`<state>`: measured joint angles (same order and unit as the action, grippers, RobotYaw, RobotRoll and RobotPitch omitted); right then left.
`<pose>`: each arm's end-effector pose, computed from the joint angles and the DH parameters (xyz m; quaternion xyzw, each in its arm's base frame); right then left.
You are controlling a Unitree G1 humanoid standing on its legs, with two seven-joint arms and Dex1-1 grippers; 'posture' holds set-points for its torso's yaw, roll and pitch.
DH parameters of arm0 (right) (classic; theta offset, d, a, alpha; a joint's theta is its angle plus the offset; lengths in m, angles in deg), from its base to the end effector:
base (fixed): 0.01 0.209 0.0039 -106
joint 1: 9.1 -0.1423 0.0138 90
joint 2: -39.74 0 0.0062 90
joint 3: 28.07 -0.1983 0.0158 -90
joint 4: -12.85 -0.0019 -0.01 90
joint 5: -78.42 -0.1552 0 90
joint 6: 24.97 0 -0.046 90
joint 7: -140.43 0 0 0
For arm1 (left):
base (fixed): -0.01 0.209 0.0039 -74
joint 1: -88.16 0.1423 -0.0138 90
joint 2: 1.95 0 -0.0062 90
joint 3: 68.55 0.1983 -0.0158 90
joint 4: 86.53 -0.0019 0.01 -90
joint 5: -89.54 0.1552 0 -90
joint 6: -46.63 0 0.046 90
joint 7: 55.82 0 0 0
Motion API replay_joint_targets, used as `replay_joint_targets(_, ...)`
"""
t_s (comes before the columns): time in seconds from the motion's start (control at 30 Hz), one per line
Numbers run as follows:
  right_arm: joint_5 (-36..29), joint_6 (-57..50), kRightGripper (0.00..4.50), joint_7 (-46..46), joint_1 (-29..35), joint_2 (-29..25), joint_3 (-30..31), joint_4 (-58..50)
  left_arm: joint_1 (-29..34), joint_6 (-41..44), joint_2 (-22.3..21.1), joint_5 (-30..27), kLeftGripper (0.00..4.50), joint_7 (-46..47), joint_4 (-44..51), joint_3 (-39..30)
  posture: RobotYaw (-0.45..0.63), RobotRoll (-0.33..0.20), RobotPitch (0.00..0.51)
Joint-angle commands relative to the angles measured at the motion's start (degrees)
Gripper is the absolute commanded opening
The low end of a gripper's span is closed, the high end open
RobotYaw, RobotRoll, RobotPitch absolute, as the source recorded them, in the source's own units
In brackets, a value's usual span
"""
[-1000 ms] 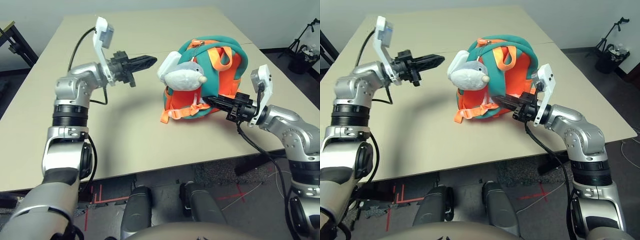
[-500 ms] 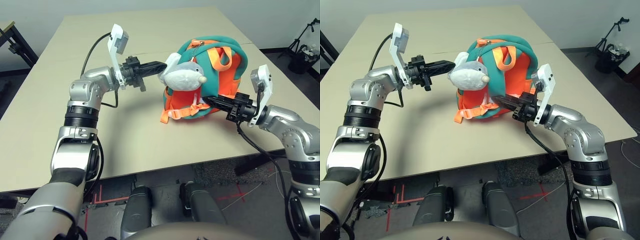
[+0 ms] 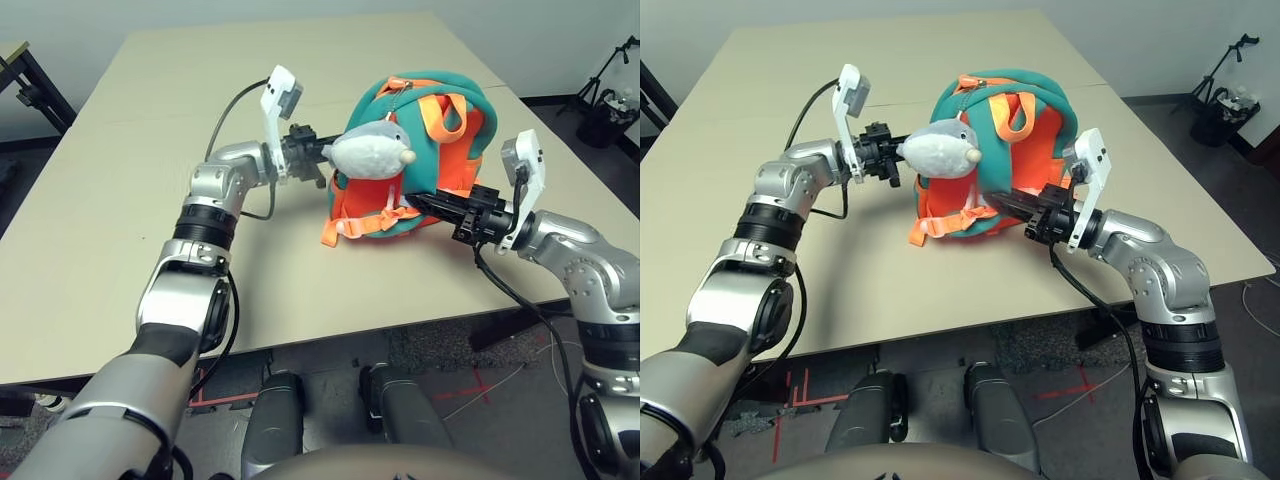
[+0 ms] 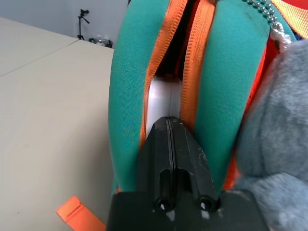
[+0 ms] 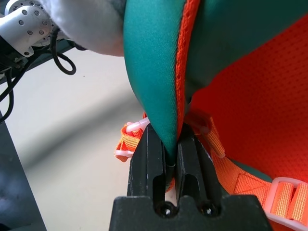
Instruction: Put the pencil case into the backpack and zip it.
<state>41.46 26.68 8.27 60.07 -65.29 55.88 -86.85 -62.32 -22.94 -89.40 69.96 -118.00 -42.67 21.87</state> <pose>0.2723 -0.2298 0.1563 0.0504 0.0456 0.4715 0.8792 0.3944 0.1412 0.1810 -0.0596 0.0397 -0.5686 0.8195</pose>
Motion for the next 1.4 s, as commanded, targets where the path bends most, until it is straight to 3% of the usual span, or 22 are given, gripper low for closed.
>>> replay_joint_targets(0.03, -0.57, -0.83, 0.00, -0.49, 1.68, -0.17, 0.25, -2.60, -1.71, -1.21, 1.89, 1.68, 0.03, -0.81, -2.86, 0.96, -0.16, 0.000, 0.092)
replay_joint_targets(0.27, -0.66, -1.18, 0.00, -0.68, 2.44, -0.64, -0.46, -3.21, -1.80, -0.66, 0.08, 0.92, 0.03, -1.78, -0.86, -0.89, -0.15, 0.000, 0.094)
replay_joint_targets(0.57, 0.17, -0.78, 0.00, 1.19, -0.56, -0.23, 1.62, -0.02, 5.33, 9.09, -6.74, -4.12, 0.03, 0.37, 17.03, -5.61, -0.09, 0.000, 0.099)
replay_joint_targets(0.7, 0.51, -0.48, 0.00, 1.88, -1.41, -0.11, 2.40, 1.08, 7.43, 13.39, -10.15, -6.45, 0.95, 1.42, 24.08, -7.06, -0.08, 0.000, 0.099)
replay_joint_targets(0.77, 0.61, -0.39, 0.00, 2.15, -1.77, -0.03, 2.70, 1.45, 7.90, 15.66, -12.10, -8.23, 1.74, 2.18, 27.08, -8.78, -0.07, 0.000, 0.100)
replay_joint_targets(0.9, 1.25, -0.05, 0.00, 2.80, -1.95, 0.03, 3.34, 1.96, 8.72, 27.93, -16.80, -20.19, 3.35, 0.65, 35.09, -15.90, -0.07, 0.000, 0.100)
replay_joint_targets(1.0, 1.30, -0.03, 0.00, 3.16, -1.91, -0.14, 3.28, 2.03, 10.16, 33.82, -19.83, -25.01, 4.45, 0.80, 39.63, -17.27, -0.06, 0.000, 0.100)
replay_joint_targets(1.2, 1.90, 0.17, 0.00, 3.95, -2.47, -0.36, 3.57, 2.75, 13.11, 39.24, -22.93, -30.16, 4.45, -0.57, 47.75, -13.96, -0.06, 0.000, 0.095)
replay_joint_targets(1.4, 2.56, 0.52, 0.00, 4.74, -3.31, -0.37, 3.91, 3.69, 12.87, 36.25, -21.70, -27.36, 4.45, -1.29, 48.72, -6.23, -0.06, 0.000, 0.090)
